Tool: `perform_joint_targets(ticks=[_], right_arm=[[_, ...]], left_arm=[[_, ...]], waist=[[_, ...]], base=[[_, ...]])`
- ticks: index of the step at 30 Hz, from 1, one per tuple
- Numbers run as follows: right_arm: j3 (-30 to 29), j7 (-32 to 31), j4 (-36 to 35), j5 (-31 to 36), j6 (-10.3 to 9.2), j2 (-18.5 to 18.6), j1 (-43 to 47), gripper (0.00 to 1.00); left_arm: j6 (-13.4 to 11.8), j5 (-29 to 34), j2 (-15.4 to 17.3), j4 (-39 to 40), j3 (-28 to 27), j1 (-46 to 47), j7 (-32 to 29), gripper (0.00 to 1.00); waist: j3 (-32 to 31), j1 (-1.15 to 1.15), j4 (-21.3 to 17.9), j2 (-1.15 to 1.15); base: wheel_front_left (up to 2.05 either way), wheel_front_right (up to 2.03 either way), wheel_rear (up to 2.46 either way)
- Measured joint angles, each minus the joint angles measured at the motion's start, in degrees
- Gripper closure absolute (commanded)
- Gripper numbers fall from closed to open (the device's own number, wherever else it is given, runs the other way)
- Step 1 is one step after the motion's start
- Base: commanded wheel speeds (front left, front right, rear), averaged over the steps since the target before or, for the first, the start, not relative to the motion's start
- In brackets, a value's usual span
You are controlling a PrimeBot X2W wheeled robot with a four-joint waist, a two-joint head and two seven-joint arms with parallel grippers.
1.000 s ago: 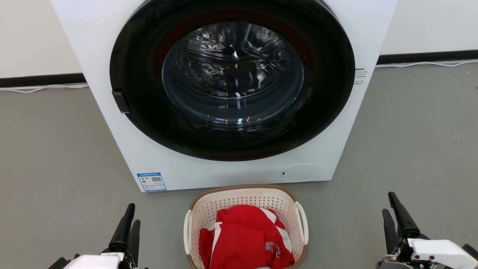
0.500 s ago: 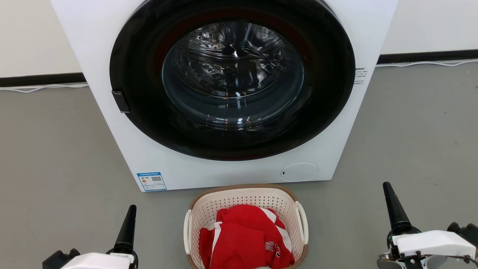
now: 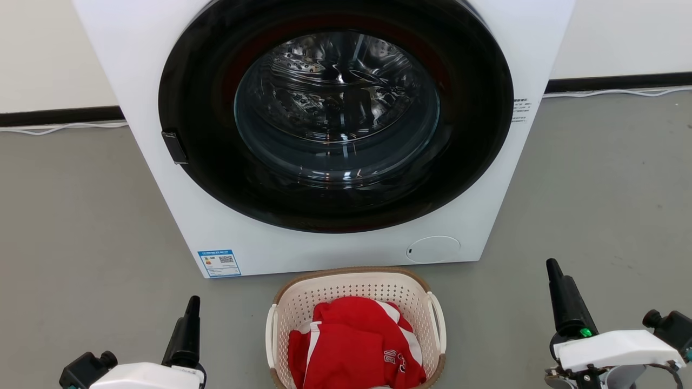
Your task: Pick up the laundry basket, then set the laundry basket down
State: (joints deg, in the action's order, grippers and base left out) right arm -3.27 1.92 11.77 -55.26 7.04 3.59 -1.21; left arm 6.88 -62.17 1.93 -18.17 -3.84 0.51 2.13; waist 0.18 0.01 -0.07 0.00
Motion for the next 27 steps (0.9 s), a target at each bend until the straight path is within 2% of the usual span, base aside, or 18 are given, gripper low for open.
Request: perform_joint_targets(ticks=[27], right_arm=[[1.36,4.26,0.11,20.30,0.02,0.96,0.08,0.00]], left_arm=[[-0.32,20.17,0.03,0.83,0.16,-0.02,4.46,0.00]], waist=[[-0.28,0.00,-0.09,0.00]], base=[[0.00,0.00,0.00]])
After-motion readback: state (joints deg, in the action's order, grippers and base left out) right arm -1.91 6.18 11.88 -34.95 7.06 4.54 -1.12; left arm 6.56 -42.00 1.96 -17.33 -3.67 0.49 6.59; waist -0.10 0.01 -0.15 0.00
